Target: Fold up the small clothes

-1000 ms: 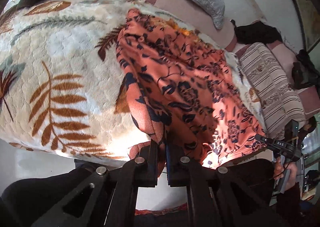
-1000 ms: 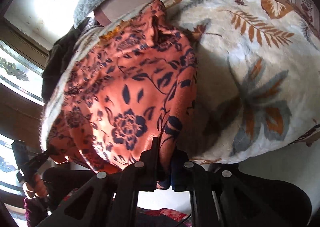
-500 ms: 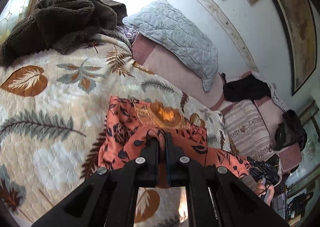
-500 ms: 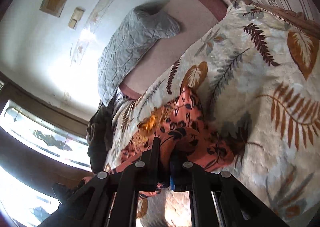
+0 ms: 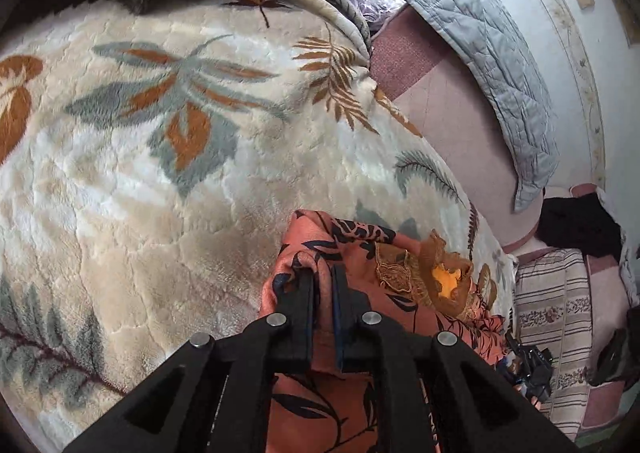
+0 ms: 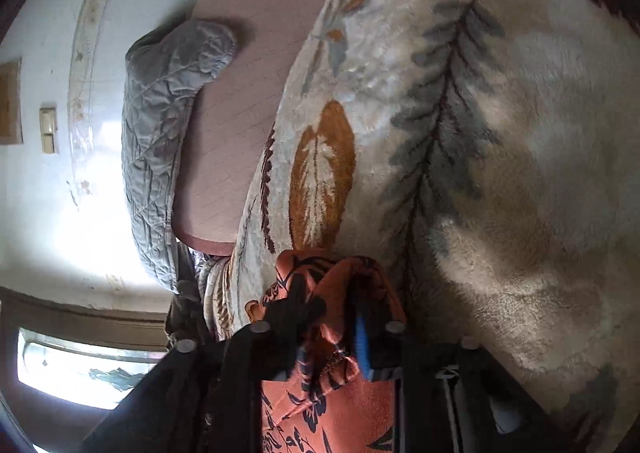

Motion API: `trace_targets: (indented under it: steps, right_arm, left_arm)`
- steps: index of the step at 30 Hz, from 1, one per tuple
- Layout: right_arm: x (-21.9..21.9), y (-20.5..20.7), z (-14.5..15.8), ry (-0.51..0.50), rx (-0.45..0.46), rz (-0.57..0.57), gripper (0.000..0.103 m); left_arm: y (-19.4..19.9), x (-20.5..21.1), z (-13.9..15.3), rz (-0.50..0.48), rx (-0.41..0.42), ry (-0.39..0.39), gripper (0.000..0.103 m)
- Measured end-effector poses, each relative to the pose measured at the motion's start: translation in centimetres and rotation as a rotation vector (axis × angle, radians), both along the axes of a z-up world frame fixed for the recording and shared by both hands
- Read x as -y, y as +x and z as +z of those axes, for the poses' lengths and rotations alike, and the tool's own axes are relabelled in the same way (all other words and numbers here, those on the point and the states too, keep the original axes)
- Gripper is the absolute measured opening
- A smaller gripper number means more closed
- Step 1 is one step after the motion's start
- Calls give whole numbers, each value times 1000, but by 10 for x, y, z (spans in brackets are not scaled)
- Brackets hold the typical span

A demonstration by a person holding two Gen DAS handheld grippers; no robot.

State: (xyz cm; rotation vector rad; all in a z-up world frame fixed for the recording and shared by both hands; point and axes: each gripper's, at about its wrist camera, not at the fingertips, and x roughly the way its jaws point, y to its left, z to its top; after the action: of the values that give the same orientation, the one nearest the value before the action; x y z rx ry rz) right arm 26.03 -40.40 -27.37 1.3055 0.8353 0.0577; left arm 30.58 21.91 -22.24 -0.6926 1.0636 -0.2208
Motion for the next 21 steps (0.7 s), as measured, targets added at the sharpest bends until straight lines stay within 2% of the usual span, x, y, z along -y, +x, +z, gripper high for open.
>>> trace_targets:
  steps: [1, 2, 4, 6, 7, 8, 9, 11, 13, 17, 21]
  right_arm:
    - [3, -4, -7, 44, 13, -19, 65]
    - [7, -11, -10, 85, 47, -50, 71]
    - [14, -23, -8, 124, 118, -92, 73]
    - [18, -28, 4, 105, 128, -88, 73]
    - [17, -32, 13, 85, 133, -75, 73]
    - [16, -35, 22, 42, 128, -58, 73]
    - [13, -39, 33, -21, 112, -42, 73]
    - [5, -47, 49, -167, 44, 14, 73]
    - [-6, -57, 51, -254, -34, 91, 73]
    - [-26, -82, 41, -268, -111, 213, 73]
    - [-42, -88, 23, -153, -89, 275, 73]
  left_arm:
    - [-3, -6, -4, 17, 2, -45, 10]
    - [-5, -12, -7, 38, -3, -101, 12]
    - [-11, -27, -2, 98, 3, -180, 17]
    - [-24, -42, 15, 189, 68, -165, 32]
    - [-33, -48, 25, 227, 100, -147, 44]
    - [-43, -52, 34, 253, 125, -129, 49]
    - [-52, -54, 41, 262, 130, -96, 50]
    - [-66, -50, 44, 240, 81, 4, 53]
    - [-82, -46, 35, 215, 35, 31, 53]
    - [-110, -31, 8, 144, -75, 27, 53]
    - [-115, -10, -4, 60, -113, 41, 53]
